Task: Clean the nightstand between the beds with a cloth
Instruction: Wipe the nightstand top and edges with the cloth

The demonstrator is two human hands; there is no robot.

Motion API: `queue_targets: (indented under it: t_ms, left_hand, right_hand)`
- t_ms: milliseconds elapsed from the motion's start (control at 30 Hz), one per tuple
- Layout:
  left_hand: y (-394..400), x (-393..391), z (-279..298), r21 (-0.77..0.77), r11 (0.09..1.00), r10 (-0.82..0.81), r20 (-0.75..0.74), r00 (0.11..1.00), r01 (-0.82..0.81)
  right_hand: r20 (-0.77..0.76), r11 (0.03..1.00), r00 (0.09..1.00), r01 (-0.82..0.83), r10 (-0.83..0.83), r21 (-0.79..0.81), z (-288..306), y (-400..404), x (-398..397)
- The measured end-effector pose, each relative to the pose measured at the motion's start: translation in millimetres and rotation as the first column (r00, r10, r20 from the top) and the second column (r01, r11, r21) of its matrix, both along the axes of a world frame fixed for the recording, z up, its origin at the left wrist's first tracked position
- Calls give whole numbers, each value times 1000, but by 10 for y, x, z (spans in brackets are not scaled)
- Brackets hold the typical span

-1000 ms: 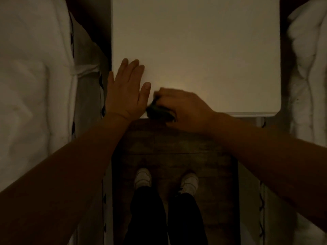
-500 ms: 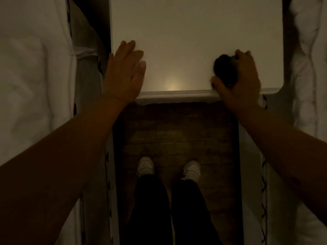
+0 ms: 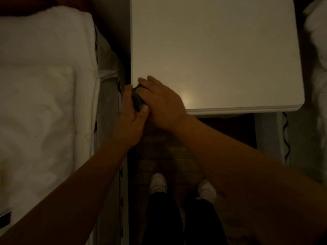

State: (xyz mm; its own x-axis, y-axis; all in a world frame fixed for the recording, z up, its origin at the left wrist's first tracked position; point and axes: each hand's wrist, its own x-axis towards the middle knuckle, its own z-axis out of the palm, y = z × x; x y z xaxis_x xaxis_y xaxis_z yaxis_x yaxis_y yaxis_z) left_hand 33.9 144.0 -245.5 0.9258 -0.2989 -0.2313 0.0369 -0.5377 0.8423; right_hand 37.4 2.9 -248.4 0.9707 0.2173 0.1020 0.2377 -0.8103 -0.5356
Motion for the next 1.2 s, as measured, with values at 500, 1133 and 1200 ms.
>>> queue_targets:
  t_ms: [500,1133,1200]
  left_hand:
    - [-88,-90,-81,235,967,-142,180,973,97]
    - [-184,-45,240,-16,986,158,-236,959,-166]
    - [-253,-350,302,-24,987,150,-225,963,-160]
  right_hand:
    - [-107,771,765,617,-635,-160,-91,-1181,1209]
    - [-317,959,947,42,51,279,281,-282,-77]
    - [-385,939,921,78,61,334,395,-346,-308]
